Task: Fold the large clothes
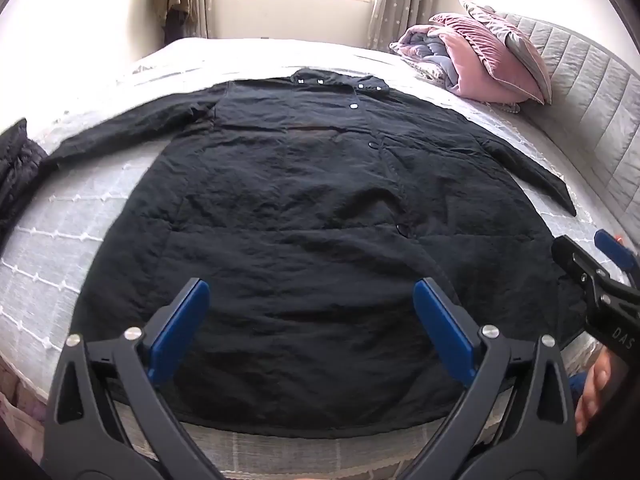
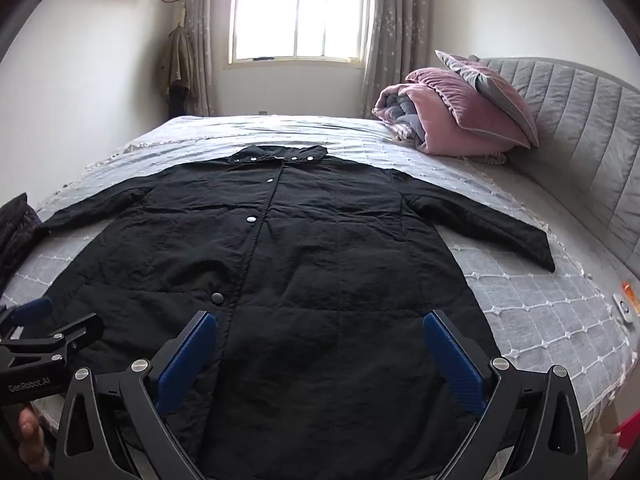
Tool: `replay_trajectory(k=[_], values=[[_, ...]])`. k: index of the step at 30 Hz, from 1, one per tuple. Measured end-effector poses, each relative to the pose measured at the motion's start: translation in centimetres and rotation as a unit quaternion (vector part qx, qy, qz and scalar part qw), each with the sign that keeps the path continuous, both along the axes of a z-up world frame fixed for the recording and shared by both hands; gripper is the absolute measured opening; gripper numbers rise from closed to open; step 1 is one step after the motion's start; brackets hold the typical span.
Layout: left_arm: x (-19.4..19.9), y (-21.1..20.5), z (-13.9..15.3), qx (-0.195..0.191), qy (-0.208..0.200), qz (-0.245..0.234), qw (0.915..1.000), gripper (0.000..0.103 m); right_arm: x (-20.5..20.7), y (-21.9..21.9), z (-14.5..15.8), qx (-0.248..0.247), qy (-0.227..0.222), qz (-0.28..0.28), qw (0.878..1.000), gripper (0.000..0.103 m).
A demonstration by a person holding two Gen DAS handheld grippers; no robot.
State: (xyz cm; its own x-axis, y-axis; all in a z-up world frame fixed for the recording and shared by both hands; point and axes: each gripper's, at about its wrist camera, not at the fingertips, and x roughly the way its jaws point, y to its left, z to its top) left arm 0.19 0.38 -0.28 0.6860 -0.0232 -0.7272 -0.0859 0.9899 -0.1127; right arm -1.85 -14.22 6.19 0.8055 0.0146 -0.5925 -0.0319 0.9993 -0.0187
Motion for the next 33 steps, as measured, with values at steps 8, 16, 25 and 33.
replay_trajectory(k=[8,16,25,33], values=[[0.1,-0.1,-1.1,-0.011,0.025,0.003,0.9996,0.102,0.1,-0.6,0.0,0.014,0.002,-0.003,1.000,0.103],[0.3,0.6,-0.7,-0.020,0.007,0.004,0.9998,0.102,0.4,-0.1,-0.1,0.003,0.010,0.007,1.000,0.103],[0.6,0.9,-0.7,-0.043,0.022,-0.014,0.9987,0.102,0.5,-0.1,-0.2,-0.037,0.009,-0.011,0.999,0.103],[0.7,2.5,-0.5,-0.047,0.022,-0.006,0.9986,0.102,1.4,-1.7,-0.8,-0.018,0.014,-0.056,0.998,0.103]])
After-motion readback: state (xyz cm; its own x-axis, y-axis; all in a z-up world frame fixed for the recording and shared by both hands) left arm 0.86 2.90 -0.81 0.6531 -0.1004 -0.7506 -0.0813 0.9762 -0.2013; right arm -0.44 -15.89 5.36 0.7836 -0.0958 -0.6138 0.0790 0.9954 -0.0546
